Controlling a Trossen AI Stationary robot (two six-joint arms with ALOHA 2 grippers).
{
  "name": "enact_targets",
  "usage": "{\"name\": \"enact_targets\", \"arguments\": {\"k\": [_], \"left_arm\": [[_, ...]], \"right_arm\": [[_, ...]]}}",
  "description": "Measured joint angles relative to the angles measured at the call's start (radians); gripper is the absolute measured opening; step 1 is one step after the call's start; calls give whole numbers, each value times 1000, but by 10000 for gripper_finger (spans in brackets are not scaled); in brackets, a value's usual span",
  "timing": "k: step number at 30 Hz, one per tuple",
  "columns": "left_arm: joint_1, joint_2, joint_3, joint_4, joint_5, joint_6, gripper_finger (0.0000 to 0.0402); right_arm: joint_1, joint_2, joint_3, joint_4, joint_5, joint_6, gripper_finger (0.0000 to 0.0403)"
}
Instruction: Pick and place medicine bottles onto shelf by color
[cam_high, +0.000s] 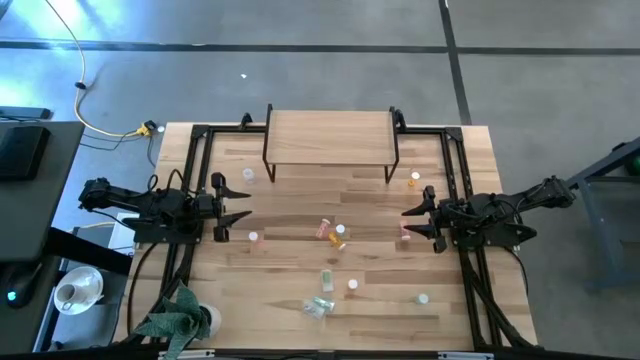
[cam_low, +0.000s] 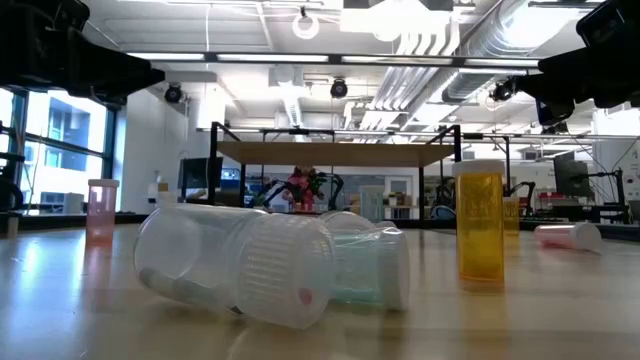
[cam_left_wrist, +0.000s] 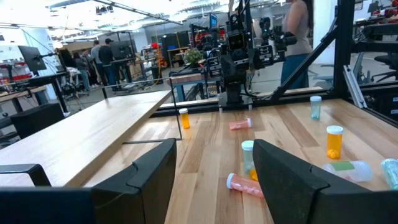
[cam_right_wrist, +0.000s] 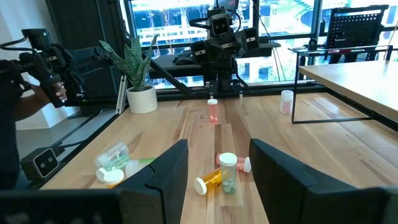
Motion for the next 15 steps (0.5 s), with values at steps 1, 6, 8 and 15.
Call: {"name": "enact_targets", "arguments": {"k": [1,6,8,15], "left_arm": [[0,0,0,0,0,0,202],[0,0,0,0,0,0,202],[0,0,0,0,0,0,202],[0,0,0,7,0,0,202]], "right_arm": [[0,0,0,0,0,0,162],[0,0,0,0,0,0,162],[0,0,0,0,0,0,162],[0,0,0,0,0,0,162]]}}
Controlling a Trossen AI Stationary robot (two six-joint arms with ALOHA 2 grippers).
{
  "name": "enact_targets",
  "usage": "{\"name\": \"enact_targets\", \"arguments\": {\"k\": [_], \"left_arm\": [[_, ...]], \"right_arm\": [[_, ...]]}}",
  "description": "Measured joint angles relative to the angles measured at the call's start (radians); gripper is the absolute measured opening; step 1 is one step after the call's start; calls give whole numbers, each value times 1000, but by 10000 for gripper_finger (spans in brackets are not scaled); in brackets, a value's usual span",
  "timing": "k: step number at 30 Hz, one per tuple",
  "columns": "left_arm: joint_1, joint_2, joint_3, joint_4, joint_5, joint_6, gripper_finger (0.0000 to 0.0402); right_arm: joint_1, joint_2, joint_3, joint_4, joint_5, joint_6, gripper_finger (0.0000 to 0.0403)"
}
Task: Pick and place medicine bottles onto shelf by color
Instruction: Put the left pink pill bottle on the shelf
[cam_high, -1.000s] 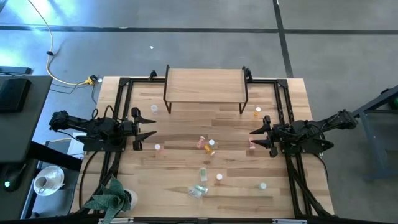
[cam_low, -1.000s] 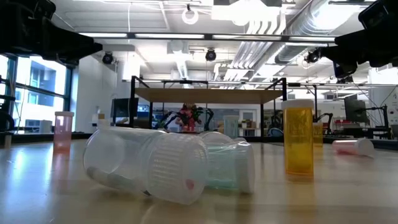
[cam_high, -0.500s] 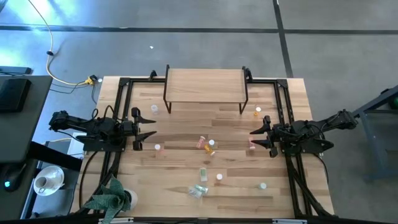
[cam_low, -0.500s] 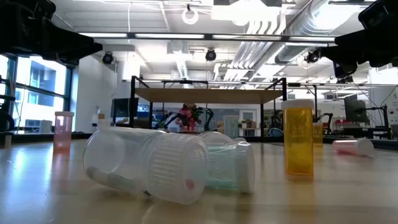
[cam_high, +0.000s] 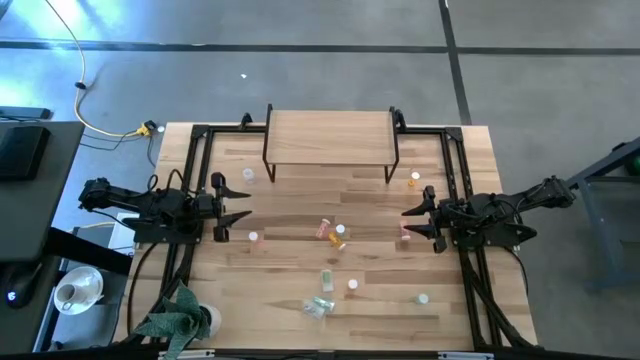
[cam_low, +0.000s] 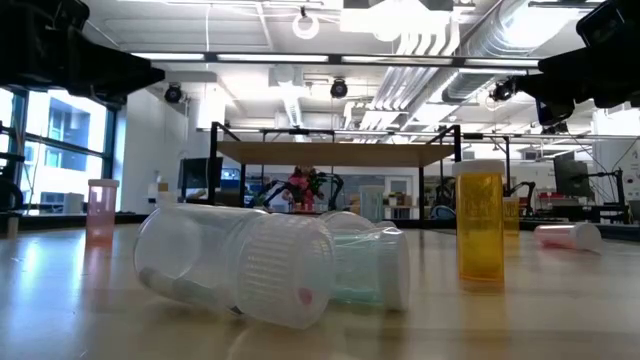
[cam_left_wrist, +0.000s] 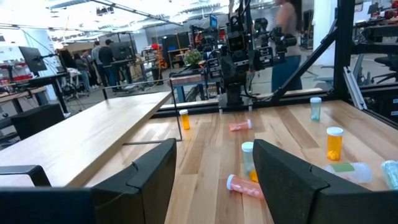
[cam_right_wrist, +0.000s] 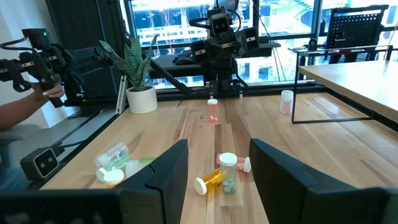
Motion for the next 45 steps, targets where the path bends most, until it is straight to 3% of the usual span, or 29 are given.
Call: {"name": "enact_targets", "arguments": {"k": [8,16,24,28,32,40,45], "left_arm": [[0,0,0,8,0,-6,202],[0,0,0,-5,5,-156,208],[0,0,0,-12,85,-177,241],[0,0,0,-15,162,-211,241],[0,1,0,-29,170,-239,233],[-1,75,19,-41,168,-207,225],[0,163,114,-119,161,-198,225]], "right_arm": [[0,0,0,0,0,0,162],[0,0,0,0,0,0,162],[0,0,0,0,0,0,162],[0,0,0,0,0,0,162],[0,0,0,0,0,0,162],[0,0,0,0,0,0,162],[0,0,0,0,0,0,162]]}}
